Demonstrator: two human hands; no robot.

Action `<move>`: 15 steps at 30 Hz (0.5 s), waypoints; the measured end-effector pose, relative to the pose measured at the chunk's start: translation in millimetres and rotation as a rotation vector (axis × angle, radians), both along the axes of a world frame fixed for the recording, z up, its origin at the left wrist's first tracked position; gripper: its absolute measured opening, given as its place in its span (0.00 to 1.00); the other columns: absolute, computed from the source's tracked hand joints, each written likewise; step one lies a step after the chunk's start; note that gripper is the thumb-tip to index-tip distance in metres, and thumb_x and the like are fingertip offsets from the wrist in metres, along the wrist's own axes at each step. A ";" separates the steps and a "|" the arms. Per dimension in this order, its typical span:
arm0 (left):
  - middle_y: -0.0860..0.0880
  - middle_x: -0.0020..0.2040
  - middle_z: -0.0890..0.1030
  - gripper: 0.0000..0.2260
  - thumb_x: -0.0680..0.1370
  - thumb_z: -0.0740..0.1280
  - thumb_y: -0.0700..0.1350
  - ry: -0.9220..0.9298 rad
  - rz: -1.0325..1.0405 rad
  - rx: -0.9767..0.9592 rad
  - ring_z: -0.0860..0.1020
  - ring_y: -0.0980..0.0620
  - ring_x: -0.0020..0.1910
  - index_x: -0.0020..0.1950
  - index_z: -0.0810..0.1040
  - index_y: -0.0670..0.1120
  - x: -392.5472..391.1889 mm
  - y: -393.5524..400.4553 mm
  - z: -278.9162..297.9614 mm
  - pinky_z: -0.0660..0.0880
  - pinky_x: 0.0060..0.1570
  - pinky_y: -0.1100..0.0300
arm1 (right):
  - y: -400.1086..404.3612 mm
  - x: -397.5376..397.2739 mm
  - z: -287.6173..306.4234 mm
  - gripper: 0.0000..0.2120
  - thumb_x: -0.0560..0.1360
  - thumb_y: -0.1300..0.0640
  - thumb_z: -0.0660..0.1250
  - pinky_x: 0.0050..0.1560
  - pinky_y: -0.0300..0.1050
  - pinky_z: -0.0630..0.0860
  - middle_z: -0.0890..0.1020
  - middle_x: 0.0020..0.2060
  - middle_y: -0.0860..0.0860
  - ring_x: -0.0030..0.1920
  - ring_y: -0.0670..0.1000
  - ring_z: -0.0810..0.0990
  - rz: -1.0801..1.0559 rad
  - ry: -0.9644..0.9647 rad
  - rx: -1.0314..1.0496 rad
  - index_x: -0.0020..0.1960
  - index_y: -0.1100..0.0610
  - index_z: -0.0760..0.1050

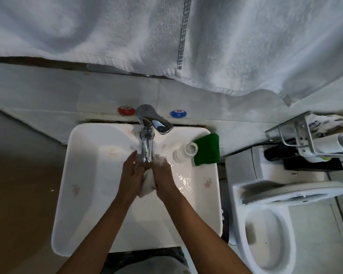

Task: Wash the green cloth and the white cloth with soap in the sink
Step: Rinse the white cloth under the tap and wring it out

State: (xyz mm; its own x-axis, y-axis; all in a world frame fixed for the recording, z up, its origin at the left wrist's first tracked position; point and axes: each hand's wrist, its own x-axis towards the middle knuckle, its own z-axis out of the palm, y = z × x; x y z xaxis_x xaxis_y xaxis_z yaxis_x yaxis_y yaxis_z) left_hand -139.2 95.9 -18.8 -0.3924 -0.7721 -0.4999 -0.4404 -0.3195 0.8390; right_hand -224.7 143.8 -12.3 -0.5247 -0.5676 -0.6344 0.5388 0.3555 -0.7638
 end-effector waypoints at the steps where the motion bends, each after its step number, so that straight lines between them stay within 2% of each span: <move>1: 0.46 0.60 0.77 0.26 0.75 0.62 0.60 -0.045 0.054 0.001 0.77 0.46 0.59 0.68 0.69 0.46 0.2 2.0 -5.2 0.74 0.59 0.47 | -1.2 4.0 -1.9 0.05 0.74 0.59 0.67 0.38 0.40 0.75 0.81 0.37 0.57 0.38 0.49 0.81 -0.096 -0.022 0.001 0.44 0.61 0.77; 3: 0.51 0.55 0.79 0.24 0.76 0.62 0.61 -0.085 0.154 0.012 0.78 0.47 0.55 0.67 0.69 0.50 -0.5 11.9 -3.3 0.76 0.56 0.45 | -1.5 11.9 -4.0 0.02 0.72 0.58 0.68 0.40 0.46 0.76 0.82 0.37 0.56 0.39 0.54 0.81 -0.203 -0.030 -0.018 0.41 0.55 0.79; 5: 0.51 0.51 0.81 0.26 0.72 0.61 0.66 -0.016 0.169 0.049 0.80 0.48 0.51 0.64 0.72 0.51 -1.7 19.6 -2.9 0.79 0.49 0.49 | -1.3 18.6 -6.4 0.04 0.71 0.53 0.68 0.43 0.48 0.78 0.85 0.39 0.52 0.41 0.52 0.83 -0.226 0.020 -0.017 0.42 0.51 0.81; 7: 0.47 0.49 0.81 0.28 0.70 0.62 0.67 0.086 0.168 0.077 0.81 0.46 0.48 0.59 0.74 0.47 -4.1 27.0 -4.5 0.79 0.43 0.52 | -1.0 23.4 -8.7 0.12 0.68 0.44 0.66 0.45 0.49 0.79 0.85 0.39 0.53 0.42 0.52 0.84 -0.225 0.072 0.005 0.42 0.51 0.82; 9: 0.47 0.47 0.81 0.26 0.70 0.62 0.67 0.087 0.182 0.040 0.81 0.48 0.45 0.56 0.74 0.48 -5.4 32.5 -3.7 0.79 0.40 0.53 | -1.7 23.8 -10.4 0.18 0.66 0.41 0.62 0.39 0.48 0.78 0.83 0.32 0.54 0.35 0.52 0.82 -0.179 0.176 0.059 0.35 0.55 0.80; 11: 0.48 0.46 0.80 0.21 0.75 0.62 0.63 0.033 0.219 -0.031 0.81 0.50 0.43 0.56 0.74 0.49 -4.0 33.5 -3.5 0.79 0.39 0.52 | -1.9 19.7 -12.2 0.15 0.64 0.43 0.63 0.34 0.48 0.73 0.79 0.27 0.54 0.31 0.52 0.78 -0.094 0.216 0.151 0.29 0.55 0.75; 13: 0.49 0.46 0.80 0.13 0.79 0.62 0.55 -0.042 0.263 -0.112 0.80 0.50 0.45 0.57 0.74 0.48 0.1 29.5 -4.1 0.78 0.43 0.52 | -2.1 15.5 -10.6 0.11 0.61 0.46 0.66 0.33 0.46 0.73 0.79 0.29 0.55 0.31 0.53 0.77 0.008 0.160 0.161 0.32 0.54 0.74; 15: 0.49 0.46 0.80 0.09 0.79 0.63 0.51 -0.024 0.262 -0.162 0.79 0.50 0.45 0.54 0.75 0.48 6.1 20.5 -5.6 0.77 0.46 0.52 | -1.9 9.7 -11.5 0.14 0.63 0.47 0.71 0.32 0.45 0.75 0.82 0.36 0.58 0.32 0.54 0.79 0.100 0.166 0.088 0.44 0.53 0.75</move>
